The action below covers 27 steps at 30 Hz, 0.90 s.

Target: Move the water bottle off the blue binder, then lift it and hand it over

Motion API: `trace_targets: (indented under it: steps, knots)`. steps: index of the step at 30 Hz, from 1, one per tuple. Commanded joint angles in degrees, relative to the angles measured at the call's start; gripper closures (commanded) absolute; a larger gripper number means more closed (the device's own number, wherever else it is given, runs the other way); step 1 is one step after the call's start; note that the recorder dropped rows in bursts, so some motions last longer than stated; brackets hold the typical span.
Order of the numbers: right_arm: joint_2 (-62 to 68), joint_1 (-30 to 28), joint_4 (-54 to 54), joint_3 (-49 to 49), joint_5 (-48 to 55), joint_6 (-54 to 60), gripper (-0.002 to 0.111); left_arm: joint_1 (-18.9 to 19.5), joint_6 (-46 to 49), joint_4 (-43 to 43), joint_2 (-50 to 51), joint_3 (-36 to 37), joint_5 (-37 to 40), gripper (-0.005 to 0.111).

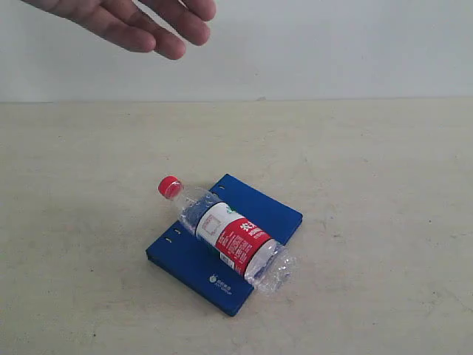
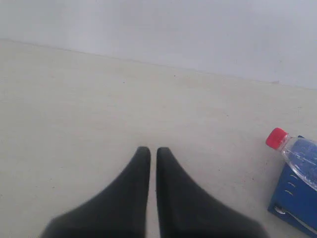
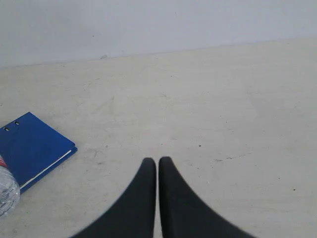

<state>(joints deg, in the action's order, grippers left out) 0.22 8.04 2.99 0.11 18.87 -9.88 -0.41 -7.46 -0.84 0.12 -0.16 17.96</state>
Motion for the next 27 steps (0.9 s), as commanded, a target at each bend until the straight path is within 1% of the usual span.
trace_targets:
  steps: [1,22,25,27]
  knots:
    - [-0.22,-0.12,0.27,-0.11,-0.42,-0.07,0.108,-0.27,0.25,0.22,-0.12,0.16,-0.65,0.102]
    - [-0.22,-0.12,0.68,-0.11,-0.68,0.63,0.108,-0.27,0.25,0.22,-0.12,0.16,-0.65,0.102]
    - [-0.22,-0.12,2.17,-0.11,-4.59,4.26,0.108,-0.27,0.25,0.22,-0.12,0.16,-0.65,0.102]
    - [-0.22,-0.12,1.74,-0.11,-9.48,4.21,0.108,-0.27,0.25,0.22,-0.12,0.16,-0.65,0.102]
